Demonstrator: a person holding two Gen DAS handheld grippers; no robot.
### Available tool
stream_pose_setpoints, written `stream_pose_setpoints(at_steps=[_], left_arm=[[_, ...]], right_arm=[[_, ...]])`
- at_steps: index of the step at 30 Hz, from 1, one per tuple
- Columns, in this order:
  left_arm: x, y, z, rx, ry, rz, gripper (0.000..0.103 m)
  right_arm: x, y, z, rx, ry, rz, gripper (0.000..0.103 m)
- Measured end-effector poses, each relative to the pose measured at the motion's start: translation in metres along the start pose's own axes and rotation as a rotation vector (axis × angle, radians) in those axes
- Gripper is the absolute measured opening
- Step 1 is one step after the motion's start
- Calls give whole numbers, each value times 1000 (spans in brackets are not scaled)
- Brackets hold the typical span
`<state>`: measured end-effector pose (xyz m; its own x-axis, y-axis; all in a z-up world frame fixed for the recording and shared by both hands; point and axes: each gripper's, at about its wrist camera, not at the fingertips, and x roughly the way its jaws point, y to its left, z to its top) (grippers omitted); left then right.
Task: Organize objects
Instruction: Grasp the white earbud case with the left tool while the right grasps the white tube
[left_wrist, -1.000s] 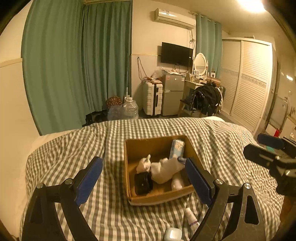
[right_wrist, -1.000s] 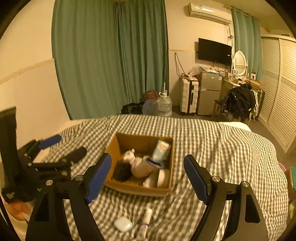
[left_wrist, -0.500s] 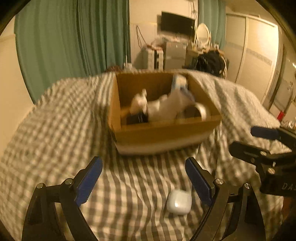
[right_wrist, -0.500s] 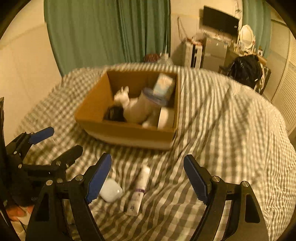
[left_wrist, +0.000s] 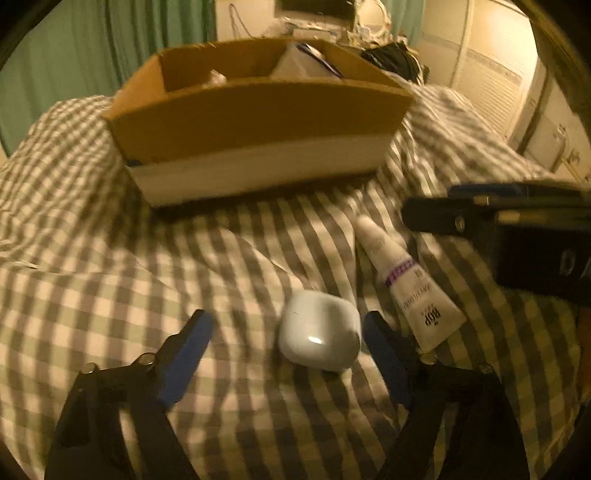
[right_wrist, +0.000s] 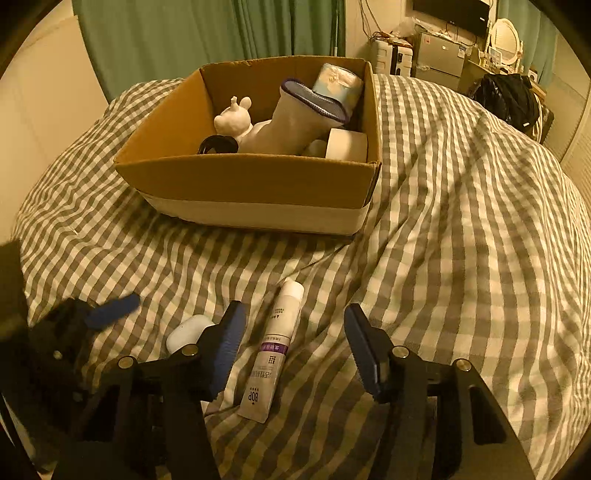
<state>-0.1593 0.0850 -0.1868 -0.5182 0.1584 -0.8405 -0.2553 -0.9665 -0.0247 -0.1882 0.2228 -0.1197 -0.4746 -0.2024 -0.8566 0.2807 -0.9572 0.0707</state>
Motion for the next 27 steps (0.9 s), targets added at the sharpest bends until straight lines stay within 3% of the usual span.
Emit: stream_pose_setpoints(at_steps=[3, 8, 13, 19, 27], left_arm=[[9, -5, -1, 18, 16, -16, 76], [22, -16, -3, 75, 32, 12, 76], [19, -13, -3, 64, 26, 12, 50], [-4, 6, -4, -33, 14, -58, 50], [-35, 25, 6, -59, -83, 2, 50]], right_arm=[[4, 1, 0, 9, 4, 0, 55], [5, 0, 0, 26, 4, -1, 55], [5, 0, -1, 30, 5, -11, 52], [6, -1, -1, 41, 7, -13, 48], [25, 15, 0, -17, 72, -18, 39]])
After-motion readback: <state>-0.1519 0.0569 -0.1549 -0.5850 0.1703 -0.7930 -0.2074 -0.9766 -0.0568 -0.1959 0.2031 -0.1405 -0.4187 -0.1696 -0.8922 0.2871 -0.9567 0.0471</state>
